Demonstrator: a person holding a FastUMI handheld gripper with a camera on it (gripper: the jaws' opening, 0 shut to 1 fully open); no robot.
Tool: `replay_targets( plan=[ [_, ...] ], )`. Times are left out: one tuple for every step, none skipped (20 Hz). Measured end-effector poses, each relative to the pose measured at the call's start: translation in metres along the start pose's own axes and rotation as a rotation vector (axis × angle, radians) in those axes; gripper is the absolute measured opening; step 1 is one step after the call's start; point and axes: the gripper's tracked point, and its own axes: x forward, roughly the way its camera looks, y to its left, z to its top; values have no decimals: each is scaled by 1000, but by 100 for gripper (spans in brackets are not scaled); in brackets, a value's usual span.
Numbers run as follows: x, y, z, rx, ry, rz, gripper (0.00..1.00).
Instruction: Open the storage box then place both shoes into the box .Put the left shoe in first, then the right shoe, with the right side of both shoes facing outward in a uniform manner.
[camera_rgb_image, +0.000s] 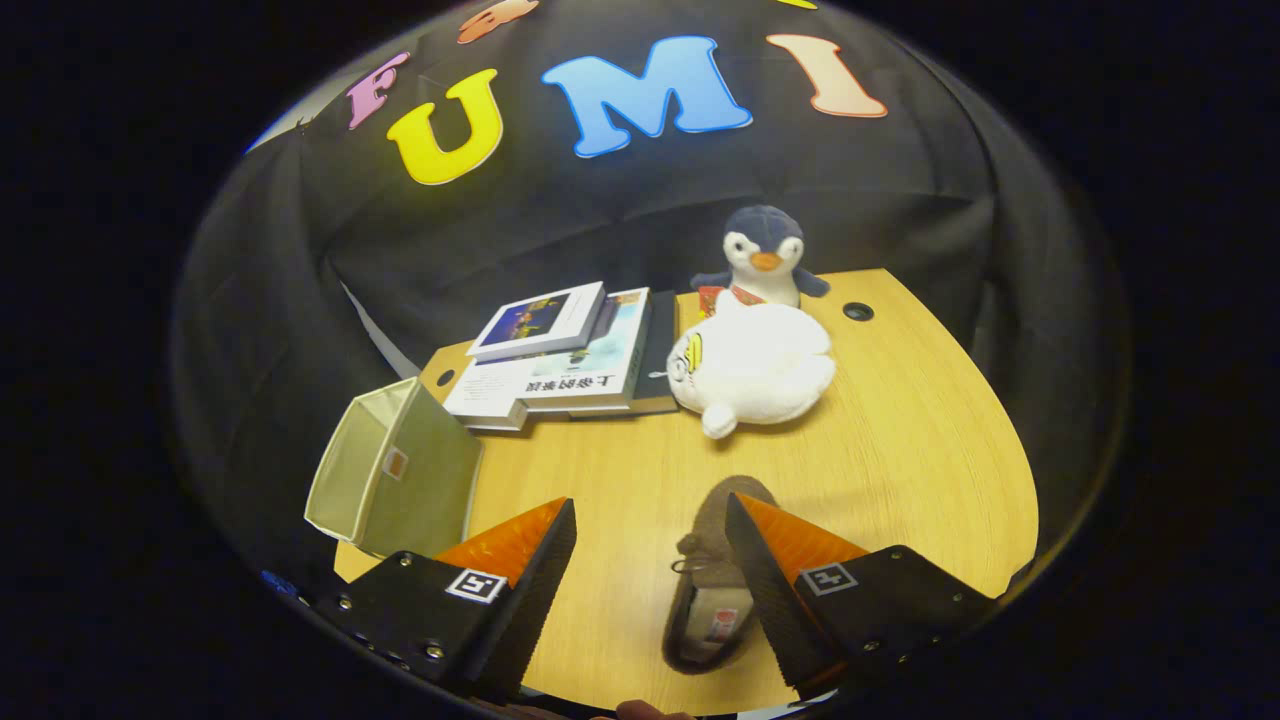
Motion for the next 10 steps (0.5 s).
replay_targets(
  plan=[
    [2,-11,-10,1,16,-20,91],
    [3,-20,-21,1,35,-34,91],
    [4,-28,-30,0,55,-48,91],
    [5,-35,-40,1,73,-57,92],
    [7,-41,-48,0,92,-67,91],
    [8,-48,-56,0,111,-79,91],
    [9,-52,-62,2,123,-81,91],
    [12,-56,-68,2,137,-87,91],
    [15,-60,-74,2,155,-91,91],
    [18,-64,-82,0,175,-99,91]
  ],
)
